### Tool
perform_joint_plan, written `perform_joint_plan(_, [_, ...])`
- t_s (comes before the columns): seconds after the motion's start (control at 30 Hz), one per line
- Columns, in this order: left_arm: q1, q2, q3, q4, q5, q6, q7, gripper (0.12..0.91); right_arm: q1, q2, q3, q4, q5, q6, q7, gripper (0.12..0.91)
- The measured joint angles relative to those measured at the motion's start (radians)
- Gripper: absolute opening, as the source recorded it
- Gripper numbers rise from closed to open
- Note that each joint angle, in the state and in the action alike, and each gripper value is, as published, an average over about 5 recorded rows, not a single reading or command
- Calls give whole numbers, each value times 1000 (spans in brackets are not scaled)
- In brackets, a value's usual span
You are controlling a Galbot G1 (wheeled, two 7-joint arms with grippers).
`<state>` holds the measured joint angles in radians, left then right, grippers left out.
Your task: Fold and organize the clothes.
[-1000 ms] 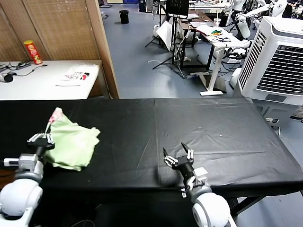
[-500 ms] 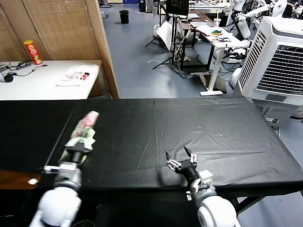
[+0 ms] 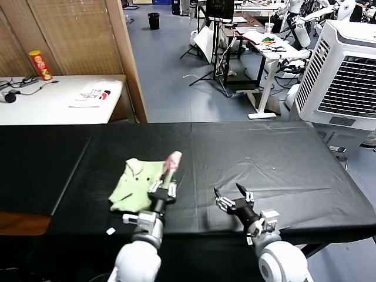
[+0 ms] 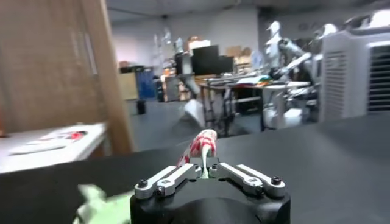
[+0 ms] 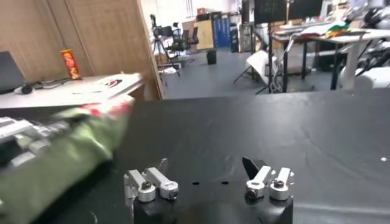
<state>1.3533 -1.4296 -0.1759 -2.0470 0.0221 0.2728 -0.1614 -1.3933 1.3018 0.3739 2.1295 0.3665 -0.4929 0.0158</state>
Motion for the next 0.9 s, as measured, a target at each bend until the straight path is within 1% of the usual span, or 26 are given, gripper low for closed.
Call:
perform_joint_plan(0.1, [7, -2, 5, 1, -4, -34, 28, 527, 19, -3, -16, -14, 32, -21, 3, 798])
perform_joint_plan(0.13, [9, 0, 5, -1, -9, -44, 36, 593, 27, -3, -24, -20, 45, -29, 6, 798])
perform_joint_plan(0.23, [17, 10, -4, -14, -26, -72, 50, 751, 60, 5, -51, -45, 84, -52, 18, 798])
perform_joint_plan(0.27, [20, 14, -10, -18, -30, -80, 51, 774, 72, 9, -62, -56, 96, -59, 22, 798])
perform_joint_plan(0.33, [28, 22, -22, -26, -36, -92, 52, 792, 99, 21, -86, -81, 116, -71, 32, 798])
perform_joint_plan(0.43, [41, 36, -46, -32, -39, -103, 51, 797, 139, 43, -123, -124, 138, -82, 47, 798])
perform_joint_plan(0.6, [63, 44, -88, -33, -38, -123, 47, 798, 192, 82, -171, -201, 147, -83, 70, 791])
perform_joint_plan(0.7, [80, 46, -113, -33, -37, -136, 46, 798, 214, 104, -181, -240, 149, -80, 80, 733])
perform_joint_plan(0.8, [95, 48, -136, -35, -37, -145, 45, 798, 231, 118, -183, -273, 151, -74, 79, 645])
perform_joint_plan(0.9, [110, 48, -156, -38, -37, -153, 45, 798, 248, 122, -179, -298, 151, -66, 67, 532])
